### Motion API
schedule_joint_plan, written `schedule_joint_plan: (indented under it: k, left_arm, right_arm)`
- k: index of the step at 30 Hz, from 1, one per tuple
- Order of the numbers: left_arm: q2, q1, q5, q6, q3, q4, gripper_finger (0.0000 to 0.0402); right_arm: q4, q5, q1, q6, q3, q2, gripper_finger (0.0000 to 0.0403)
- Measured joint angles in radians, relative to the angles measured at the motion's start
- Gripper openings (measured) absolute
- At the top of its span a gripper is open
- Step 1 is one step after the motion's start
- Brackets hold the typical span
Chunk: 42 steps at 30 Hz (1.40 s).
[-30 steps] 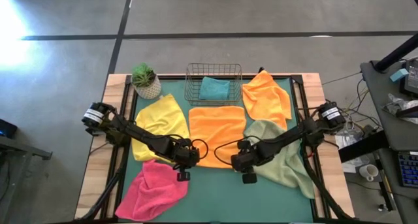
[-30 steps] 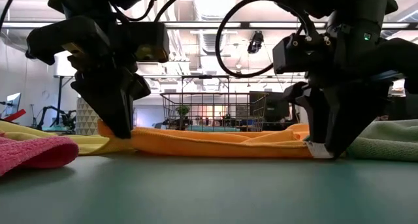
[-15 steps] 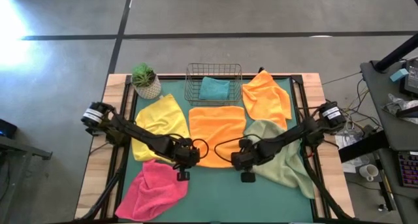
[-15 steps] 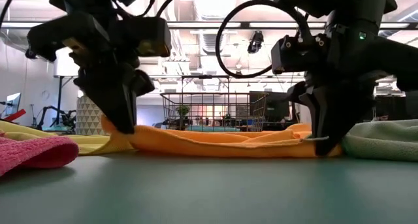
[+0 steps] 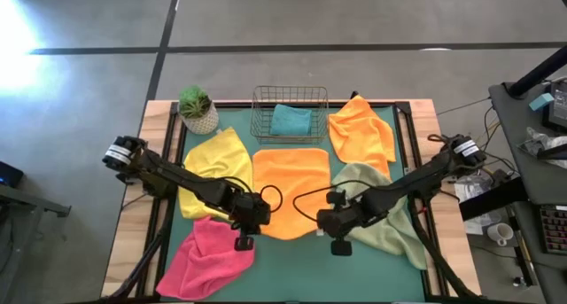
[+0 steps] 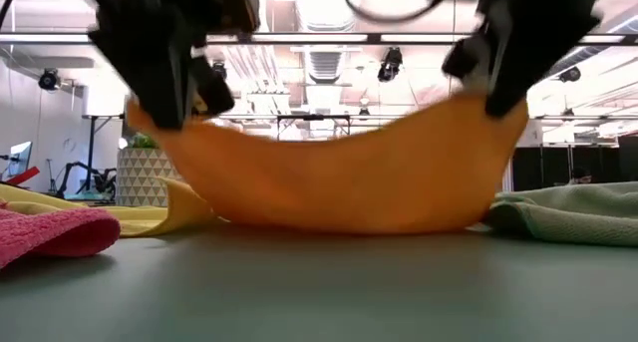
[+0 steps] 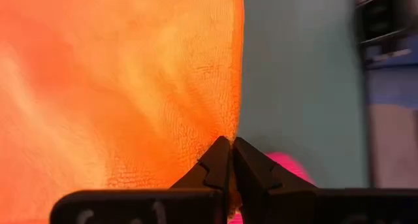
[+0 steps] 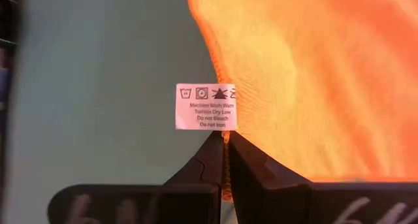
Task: Fold microfiber towels
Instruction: Fold the left orange microfiber cloth
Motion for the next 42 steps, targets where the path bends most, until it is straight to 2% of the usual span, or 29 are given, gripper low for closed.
schedule_joint_plan:
  k: [9, 20, 24, 29, 42]
  left_arm:
    - [-0.032, -0.034, 0.167, -0.150, 0.074, -0.002, 0.0000]
    - [-0.023, -0.160, 0.172, -0.408, 0.077, 0.035, 0.0000]
    - [-0.021, -0.190, 0.151, -0.450, 0.077, 0.071, 0.0000]
    - [-0.021, -0.189, 0.047, -0.444, 0.076, 0.054, 0.0000]
    - [-0.021, -0.060, -0.088, -0.327, 0.075, -0.081, 0.0000]
  right_arm:
    - [-0.050, 0.001, 0.102, 0.103, 0.079, -0.007, 0.0008]
    - [-0.012, 0.010, 0.238, 0.320, 0.091, -0.006, 0.0008]
    - [0.001, 0.060, 0.272, 0.339, 0.096, -0.006, 0.0008]
    - [-0.009, 0.099, 0.267, 0.331, 0.096, -0.006, 0.0008]
    - [-0.097, 0.245, 0.147, 0.343, 0.092, -0.006, 0.0008]
